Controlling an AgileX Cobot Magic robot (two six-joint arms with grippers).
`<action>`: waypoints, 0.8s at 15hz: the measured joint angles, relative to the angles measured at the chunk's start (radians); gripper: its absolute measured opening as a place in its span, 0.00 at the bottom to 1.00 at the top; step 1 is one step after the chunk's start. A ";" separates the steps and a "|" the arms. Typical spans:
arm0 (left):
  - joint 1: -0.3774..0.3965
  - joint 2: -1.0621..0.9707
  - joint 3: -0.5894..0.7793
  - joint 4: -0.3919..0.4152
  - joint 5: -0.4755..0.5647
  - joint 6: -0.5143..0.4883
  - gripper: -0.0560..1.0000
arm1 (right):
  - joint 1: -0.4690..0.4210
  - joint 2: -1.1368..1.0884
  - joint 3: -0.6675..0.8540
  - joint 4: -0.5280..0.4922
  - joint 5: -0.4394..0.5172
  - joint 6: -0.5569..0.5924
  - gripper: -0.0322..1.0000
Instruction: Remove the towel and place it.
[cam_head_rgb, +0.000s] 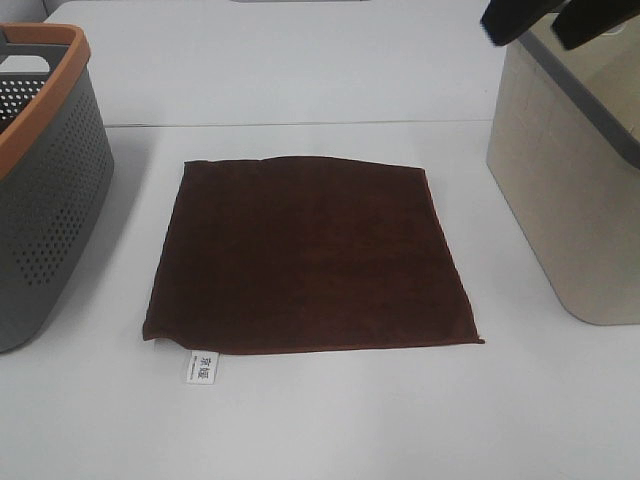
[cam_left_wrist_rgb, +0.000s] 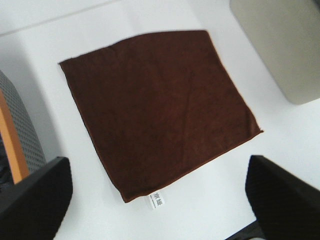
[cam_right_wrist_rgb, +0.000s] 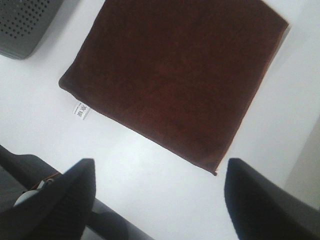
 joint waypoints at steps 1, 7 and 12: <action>0.000 -0.086 0.037 0.008 0.000 -0.001 0.89 | 0.000 -0.083 0.029 -0.017 0.001 0.001 0.70; 0.000 -0.592 0.567 0.035 0.004 -0.036 0.89 | 0.000 -0.516 0.414 -0.093 0.003 0.002 0.70; 0.000 -1.017 0.987 0.110 0.007 -0.004 0.89 | 0.000 -0.844 0.832 -0.116 -0.028 0.002 0.70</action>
